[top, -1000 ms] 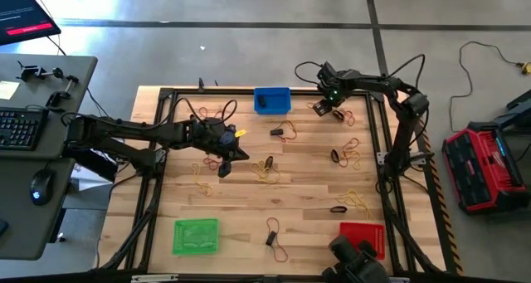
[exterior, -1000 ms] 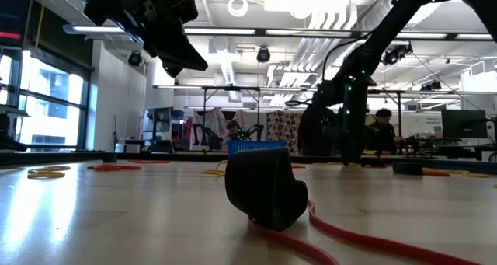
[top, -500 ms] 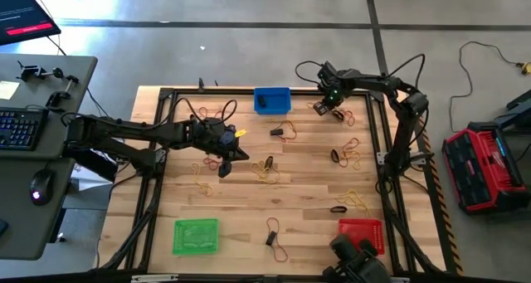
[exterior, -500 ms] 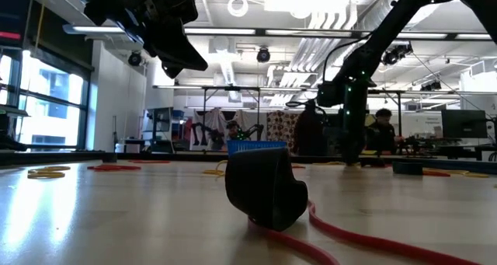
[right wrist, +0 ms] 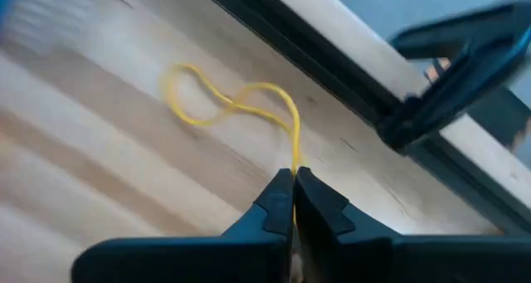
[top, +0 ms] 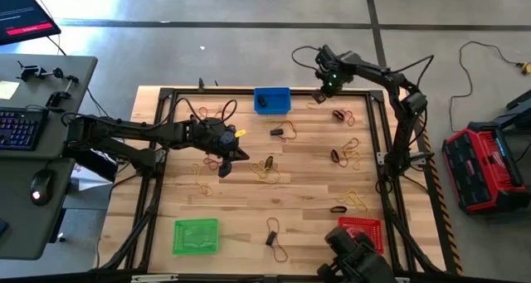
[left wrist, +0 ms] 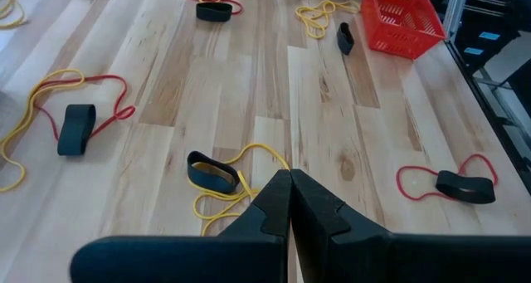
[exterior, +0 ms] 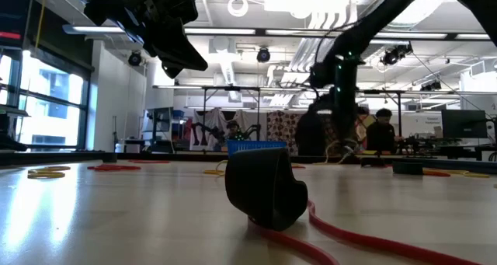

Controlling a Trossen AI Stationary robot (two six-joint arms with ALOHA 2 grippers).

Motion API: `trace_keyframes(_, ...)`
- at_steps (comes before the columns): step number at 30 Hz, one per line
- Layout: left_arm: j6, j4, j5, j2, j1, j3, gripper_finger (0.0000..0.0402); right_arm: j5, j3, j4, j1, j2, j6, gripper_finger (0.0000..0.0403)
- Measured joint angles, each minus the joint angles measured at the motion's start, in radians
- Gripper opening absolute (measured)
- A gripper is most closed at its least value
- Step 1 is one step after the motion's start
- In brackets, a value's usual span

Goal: Sort rubber bands into baskets
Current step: Put the yellow rubber band into the red basket

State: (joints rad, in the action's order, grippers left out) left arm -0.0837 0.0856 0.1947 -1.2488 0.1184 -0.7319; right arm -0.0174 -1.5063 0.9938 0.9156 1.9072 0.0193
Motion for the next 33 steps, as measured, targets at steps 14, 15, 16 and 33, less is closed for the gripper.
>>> trace_keyframes(14, -0.024, -0.006, 0.028, 0.025, 0.048, 0.000, 0.0000, 0.106, -0.279, 0.155, -0.105, -0.110, -0.069, 0.0000)
trace_keyframes(15, -0.019, -0.013, 0.045, 0.029, 0.058, 0.000, 0.0000, 0.106, -0.280, 0.163, -0.116, -0.131, -0.082, 0.0000)
trace_keyframes(16, -0.019, -0.021, 0.066, 0.033, 0.068, 0.000, 0.0000, 0.105, -0.280, 0.174, -0.130, -0.151, -0.094, 0.0000)
trace_keyframes(33, 0.016, -0.063, 0.289, 0.043, 0.205, -0.001, 0.0000, 0.047, -0.280, 0.481, -0.559, -0.532, -0.674, 0.0000)
